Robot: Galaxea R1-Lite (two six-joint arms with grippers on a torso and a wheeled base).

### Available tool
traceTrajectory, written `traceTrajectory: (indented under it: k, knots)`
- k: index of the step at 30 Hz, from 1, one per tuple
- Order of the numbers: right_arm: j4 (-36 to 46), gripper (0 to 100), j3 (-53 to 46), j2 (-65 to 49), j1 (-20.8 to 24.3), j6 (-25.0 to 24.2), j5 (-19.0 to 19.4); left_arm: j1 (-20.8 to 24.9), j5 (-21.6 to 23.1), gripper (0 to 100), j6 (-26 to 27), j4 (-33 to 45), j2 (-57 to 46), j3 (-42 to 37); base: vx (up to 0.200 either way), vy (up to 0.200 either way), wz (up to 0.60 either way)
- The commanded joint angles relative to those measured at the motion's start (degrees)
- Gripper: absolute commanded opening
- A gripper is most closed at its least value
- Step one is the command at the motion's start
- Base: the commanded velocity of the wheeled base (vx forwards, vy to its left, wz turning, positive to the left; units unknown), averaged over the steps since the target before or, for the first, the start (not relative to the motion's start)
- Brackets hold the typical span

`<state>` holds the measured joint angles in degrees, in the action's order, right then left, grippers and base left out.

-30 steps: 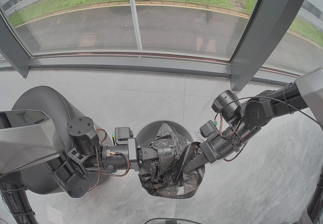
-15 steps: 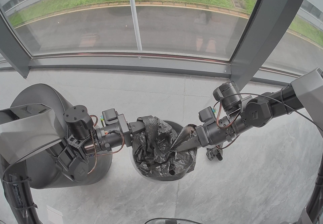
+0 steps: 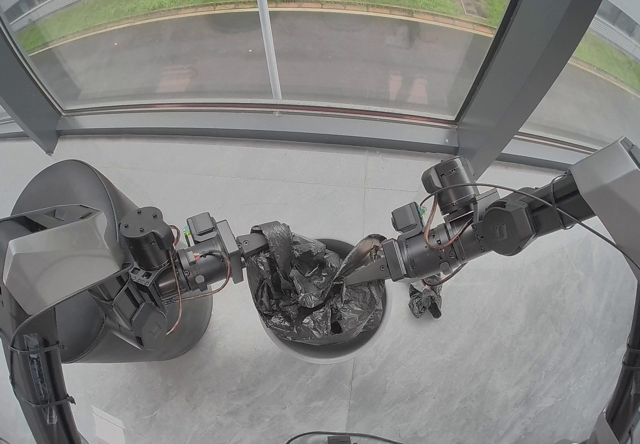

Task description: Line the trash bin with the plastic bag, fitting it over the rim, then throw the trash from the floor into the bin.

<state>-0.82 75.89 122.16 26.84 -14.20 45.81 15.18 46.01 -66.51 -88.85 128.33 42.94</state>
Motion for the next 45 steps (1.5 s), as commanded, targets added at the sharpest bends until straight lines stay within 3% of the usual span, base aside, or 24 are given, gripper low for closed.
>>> traceTrajectory:
  k: [1,6,13,16,17,18,19,21,23,27,32,37,45]
  knots:
    - [-0.33,0,-1.18,-0.26,0.14,0.05,-2.39,0.20,-0.39,0,-0.02,-0.01,-1.33,-2.24,0.000,0.000,0.00]
    - [-0.41,0,-2.67,-0.78,-0.21,0.58,-6.00,2.93,-2.77,0,0.33,-0.01,-3.35,-4.61,0.000,0.000,0.00]
    - [-0.85,0,-5.93,-2.54,-0.30,0.75,-6.09,8.29,-9.09,0,12.37,1.66,-4.76,-7.08,0.000,0.000,0.00]
    - [-2.96,0,-6.54,-2.45,-0.21,0.67,-6.26,10.31,-15.33,0,19.14,9.92,-6.16,-4.44,0.000,0.000,0.00]
    - [-2.96,0,-6.54,-2.45,-0.21,0.67,-6.26,10.31,-15.33,0,19.14,9.92,-6.16,-4.44,0.000,0.000,0.00]
    - [-3.49,0,-6.72,-2.54,-0.12,0.58,-6.26,10.84,-18.76,0,22.83,13.26,-6.25,-3.30,0.000,0.000,0.00]
    - [-3.84,0,-7.07,-2.54,-0.04,0.58,-6.26,12.07,-27.37,0,29.42,18.62,-6.16,-1.10,0.000,0.000,0.00]
    - [-3.93,0,-7.33,-2.45,-0.04,0.67,-6.26,13.83,-35.72,0,34.43,23.19,-6.34,0.39,0.000,0.000,0.00]
    - [-4.02,0,-7.33,-2.19,-0.04,0.75,-6.53,15.06,-41.00,0,38.12,25.12,-6.43,0.92,0.000,0.000,0.00]
    - [-7.27,0,-8.47,-0.52,-0.74,4.45,-9.25,15.41,-43.19,0,45.59,25.74,-6.87,0.04,0.000,0.000,0.00]
    - [-11.40,0,-11.81,1.59,-2.15,10.51,-14.52,15.67,-47.24,0,48.05,26.88,-6.95,-0.75,0.000,0.000,0.00]
    - [-16.85,0,-18.76,-0.52,-1.53,10.86,-15.31,16.20,-51.72,0,48.41,34.09,-10.29,-1.71,0.000,0.000,0.00]
    - [-29.77,0,-30.53,-3.51,-0.04,10.42,-15.75,19.63,-54.62,0,48.58,42.53,-15.48,-3.12,0.000,0.000,0.00]
